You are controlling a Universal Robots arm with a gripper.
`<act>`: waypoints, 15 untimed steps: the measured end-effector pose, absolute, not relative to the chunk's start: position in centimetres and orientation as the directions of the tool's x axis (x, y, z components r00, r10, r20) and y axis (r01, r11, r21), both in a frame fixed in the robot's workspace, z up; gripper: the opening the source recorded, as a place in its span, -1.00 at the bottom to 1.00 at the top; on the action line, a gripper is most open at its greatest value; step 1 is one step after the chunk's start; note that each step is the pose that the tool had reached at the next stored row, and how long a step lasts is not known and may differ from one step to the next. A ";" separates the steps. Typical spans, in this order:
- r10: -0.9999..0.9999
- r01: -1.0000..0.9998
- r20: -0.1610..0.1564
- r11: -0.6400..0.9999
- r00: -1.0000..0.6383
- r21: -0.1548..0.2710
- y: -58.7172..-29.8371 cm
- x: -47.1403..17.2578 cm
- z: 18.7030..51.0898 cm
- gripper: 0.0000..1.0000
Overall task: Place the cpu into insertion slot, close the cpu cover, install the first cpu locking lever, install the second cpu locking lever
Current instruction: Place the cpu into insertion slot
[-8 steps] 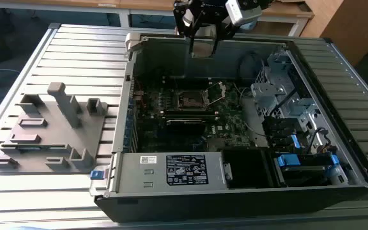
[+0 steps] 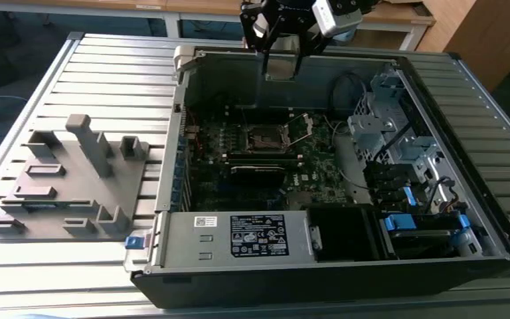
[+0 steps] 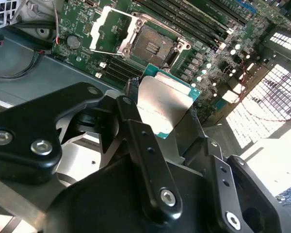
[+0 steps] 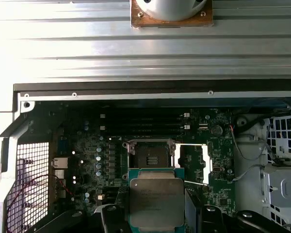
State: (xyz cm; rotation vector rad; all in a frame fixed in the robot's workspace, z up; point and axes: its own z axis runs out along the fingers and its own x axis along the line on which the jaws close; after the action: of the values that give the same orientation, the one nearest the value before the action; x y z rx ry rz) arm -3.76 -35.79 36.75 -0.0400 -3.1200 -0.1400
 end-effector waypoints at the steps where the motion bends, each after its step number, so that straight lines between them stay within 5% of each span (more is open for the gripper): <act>1: 0.025 0.026 0.019 0.996 -1.000 0.089 -35.8 -3.8 36.7 0.07; 15: 0.025 0.026 0.019 0.996 -1.000 0.089 -35.8 -3.8 36.4 0.07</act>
State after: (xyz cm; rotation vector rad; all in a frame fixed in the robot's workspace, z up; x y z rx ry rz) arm -3.76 -35.79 36.35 -0.0400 -3.1200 -0.1398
